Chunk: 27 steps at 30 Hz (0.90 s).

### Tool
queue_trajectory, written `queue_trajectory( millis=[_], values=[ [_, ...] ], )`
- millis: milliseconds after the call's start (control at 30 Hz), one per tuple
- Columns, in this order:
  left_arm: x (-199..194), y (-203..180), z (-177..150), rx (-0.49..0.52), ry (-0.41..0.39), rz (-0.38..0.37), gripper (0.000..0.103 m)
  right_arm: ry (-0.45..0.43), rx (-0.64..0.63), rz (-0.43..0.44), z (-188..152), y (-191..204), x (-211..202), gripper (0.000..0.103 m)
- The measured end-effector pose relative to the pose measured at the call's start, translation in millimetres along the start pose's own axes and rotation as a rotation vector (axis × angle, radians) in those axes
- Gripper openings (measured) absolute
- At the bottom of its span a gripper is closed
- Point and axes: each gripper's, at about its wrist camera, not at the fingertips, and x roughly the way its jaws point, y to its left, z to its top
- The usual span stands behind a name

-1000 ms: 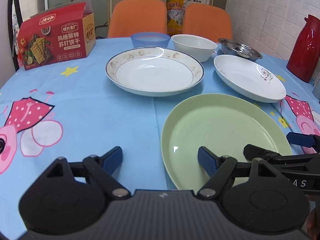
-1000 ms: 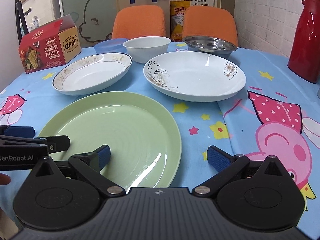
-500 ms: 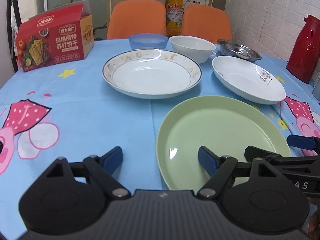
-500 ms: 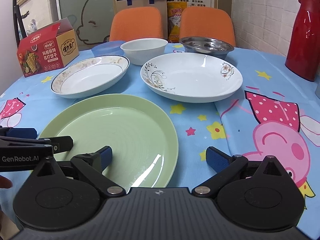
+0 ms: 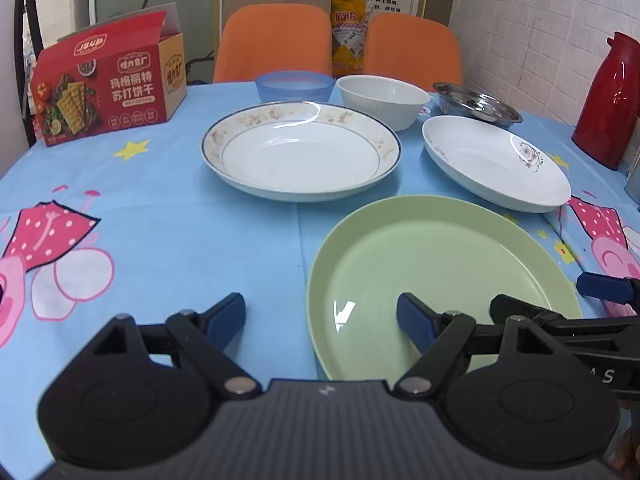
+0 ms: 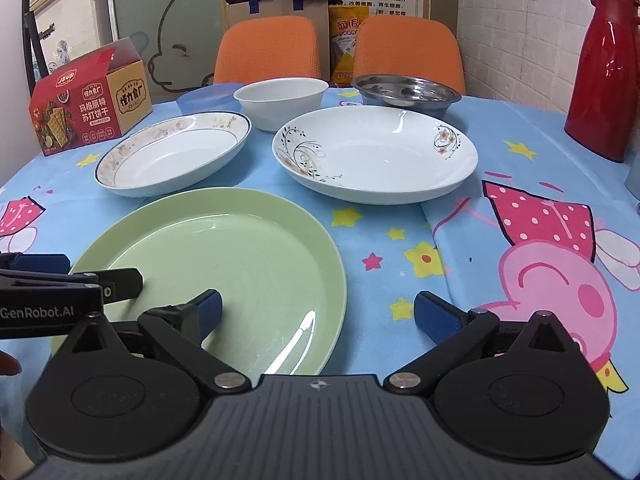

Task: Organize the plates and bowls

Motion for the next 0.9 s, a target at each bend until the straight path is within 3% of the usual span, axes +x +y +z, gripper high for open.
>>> queue_trajectory(
  millis=[400,500,567,633,900],
  values=[
    [-2.4,-1.4,-2.5,0.000,-0.006,-0.004,0.078,-0.011,-0.004,0.003,-2.7,3.0,-7.8,0.103],
    [-3.4,-3.5,-4.3,0.014,-0.024,-0.026,0.070,-0.025,0.001,0.015,-3.9,2.4,-7.2,0.103],
    [-5.7,-6.0,-6.5,0.030,-0.041,-0.063,0.050,-0.051,-0.008,0.036,-5.7,5.0,-9.9,0.103],
    [-7.1,-11.2,-9.2,0.033,-0.052,-0.063,0.049,-0.068,-0.005,0.031,-6.8,10.3,-12.7,0.089],
    [-29.0,1.6,-7.7,-0.028,-0.076,-0.031,0.042,-0.123,-0.017,0.010,-1.8,34.1,-27.4,0.088]
  ],
)
